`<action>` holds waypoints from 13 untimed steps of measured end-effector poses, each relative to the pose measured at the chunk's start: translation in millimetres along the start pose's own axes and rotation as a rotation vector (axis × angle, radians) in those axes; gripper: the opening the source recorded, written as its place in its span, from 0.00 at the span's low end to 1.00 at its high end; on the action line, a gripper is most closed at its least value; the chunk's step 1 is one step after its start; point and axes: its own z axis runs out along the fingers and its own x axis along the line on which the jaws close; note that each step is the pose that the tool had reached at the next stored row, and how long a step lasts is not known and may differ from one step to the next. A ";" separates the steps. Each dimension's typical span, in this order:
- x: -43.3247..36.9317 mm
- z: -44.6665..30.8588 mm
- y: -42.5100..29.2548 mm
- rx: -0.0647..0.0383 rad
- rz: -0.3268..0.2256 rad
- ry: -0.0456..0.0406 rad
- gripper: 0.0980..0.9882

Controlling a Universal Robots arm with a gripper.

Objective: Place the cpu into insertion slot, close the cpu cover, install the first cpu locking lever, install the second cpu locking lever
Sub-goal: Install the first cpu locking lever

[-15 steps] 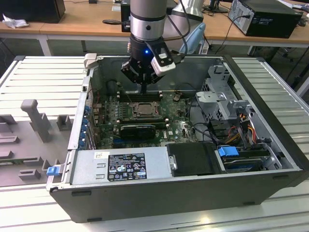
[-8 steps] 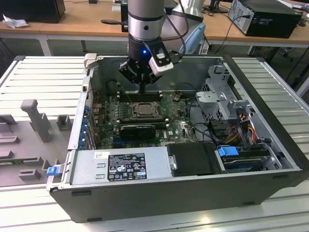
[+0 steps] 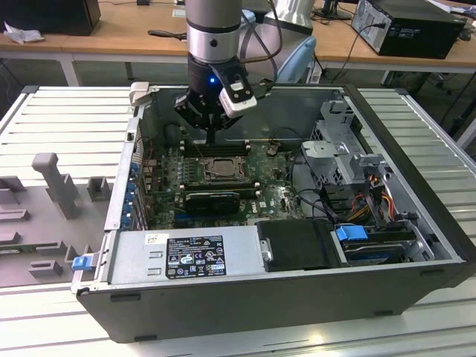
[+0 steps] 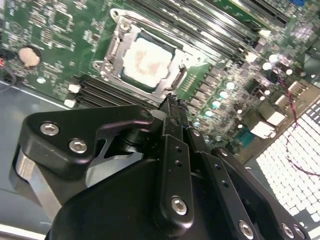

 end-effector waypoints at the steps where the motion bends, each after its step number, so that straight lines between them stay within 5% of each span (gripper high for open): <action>1: 2.3 0.8 -0.2 0.000 0.000 -0.0012 0.01; 6: 15.9 5.7 -1.2 -0.003 -0.017 -0.0023 0.01; 11: 41.9 9.7 -1.5 -0.003 -0.017 -0.0025 0.01; 13: 48.3 12.8 4.9 -0.003 -0.017 -0.0024 0.01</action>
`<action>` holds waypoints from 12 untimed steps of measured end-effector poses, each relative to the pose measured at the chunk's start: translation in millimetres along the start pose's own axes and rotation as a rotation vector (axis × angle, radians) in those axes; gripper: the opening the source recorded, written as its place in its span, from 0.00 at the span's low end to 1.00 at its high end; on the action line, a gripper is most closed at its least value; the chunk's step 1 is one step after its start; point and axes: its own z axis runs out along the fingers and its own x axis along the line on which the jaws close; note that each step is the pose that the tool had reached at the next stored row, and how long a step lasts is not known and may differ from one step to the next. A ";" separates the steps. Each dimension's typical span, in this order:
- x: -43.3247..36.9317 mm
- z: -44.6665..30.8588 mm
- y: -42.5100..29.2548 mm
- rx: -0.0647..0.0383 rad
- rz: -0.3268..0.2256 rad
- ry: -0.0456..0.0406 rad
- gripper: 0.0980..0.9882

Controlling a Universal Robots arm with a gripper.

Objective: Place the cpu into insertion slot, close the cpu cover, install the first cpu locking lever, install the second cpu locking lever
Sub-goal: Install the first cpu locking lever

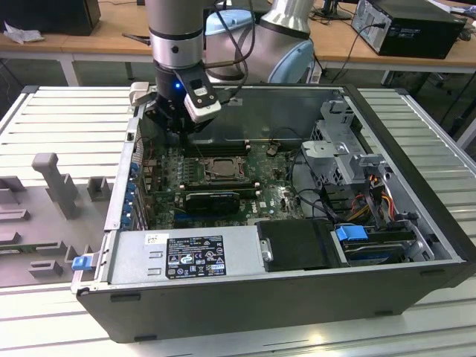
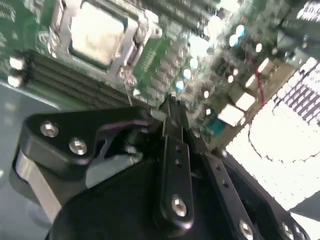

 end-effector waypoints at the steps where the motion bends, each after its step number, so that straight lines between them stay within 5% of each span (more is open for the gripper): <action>1: 0.8 1.1 3.6 0.000 0.000 0.0000 0.01; 5: 2.9 6.6 17.9 0.000 0.000 0.0000 0.01; 12: -12.5 7.2 19.7 0.000 0.000 0.0000 0.01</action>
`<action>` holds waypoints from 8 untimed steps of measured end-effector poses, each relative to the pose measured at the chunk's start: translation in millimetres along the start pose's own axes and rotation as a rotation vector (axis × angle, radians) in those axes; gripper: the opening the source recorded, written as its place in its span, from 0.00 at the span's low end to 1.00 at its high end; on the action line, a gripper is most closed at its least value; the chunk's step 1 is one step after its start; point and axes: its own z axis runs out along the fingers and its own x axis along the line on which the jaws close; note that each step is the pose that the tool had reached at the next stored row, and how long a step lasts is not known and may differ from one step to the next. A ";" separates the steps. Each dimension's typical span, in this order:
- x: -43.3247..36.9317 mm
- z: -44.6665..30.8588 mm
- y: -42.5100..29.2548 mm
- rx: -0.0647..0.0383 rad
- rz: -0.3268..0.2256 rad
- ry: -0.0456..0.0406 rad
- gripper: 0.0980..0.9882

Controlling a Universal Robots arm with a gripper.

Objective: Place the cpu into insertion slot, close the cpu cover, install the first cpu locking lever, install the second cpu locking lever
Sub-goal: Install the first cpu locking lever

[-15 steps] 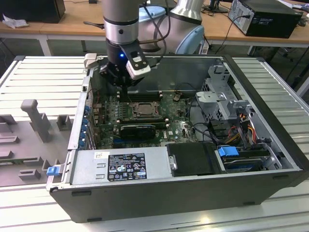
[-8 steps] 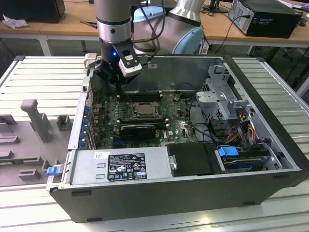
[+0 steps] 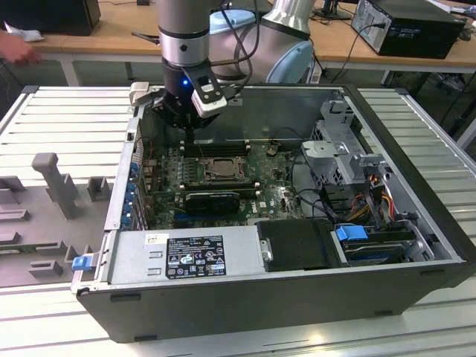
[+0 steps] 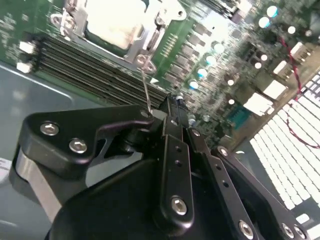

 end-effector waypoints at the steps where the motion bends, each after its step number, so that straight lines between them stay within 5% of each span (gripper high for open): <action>1: -1.2 0.1 0.1 0.000 0.000 0.0001 0.01; 8: -7.1 0.4 0.2 0.000 0.000 0.0000 0.01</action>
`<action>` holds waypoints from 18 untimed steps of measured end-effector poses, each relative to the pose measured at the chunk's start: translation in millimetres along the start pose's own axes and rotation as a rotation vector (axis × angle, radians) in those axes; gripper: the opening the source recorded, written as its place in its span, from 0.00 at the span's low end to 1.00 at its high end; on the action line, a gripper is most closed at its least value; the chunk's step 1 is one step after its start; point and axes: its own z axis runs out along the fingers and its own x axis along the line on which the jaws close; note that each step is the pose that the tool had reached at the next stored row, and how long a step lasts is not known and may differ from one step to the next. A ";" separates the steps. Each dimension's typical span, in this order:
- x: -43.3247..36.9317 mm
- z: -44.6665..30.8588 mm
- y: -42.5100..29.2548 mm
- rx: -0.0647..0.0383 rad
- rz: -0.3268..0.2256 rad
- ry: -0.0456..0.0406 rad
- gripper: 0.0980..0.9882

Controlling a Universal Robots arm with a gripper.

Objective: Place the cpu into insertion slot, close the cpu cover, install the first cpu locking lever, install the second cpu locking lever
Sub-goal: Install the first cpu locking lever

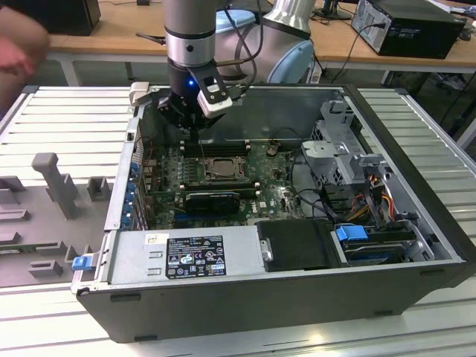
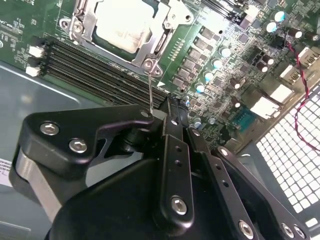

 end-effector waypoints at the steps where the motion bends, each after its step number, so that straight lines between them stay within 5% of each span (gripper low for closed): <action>1: -0.5 0.0 0.0 0.000 0.000 0.0000 0.01; 15: -5.2 1.0 0.2 0.000 0.000 -0.0001 0.01; 18: -13.8 1.4 0.5 0.000 0.000 0.0000 0.01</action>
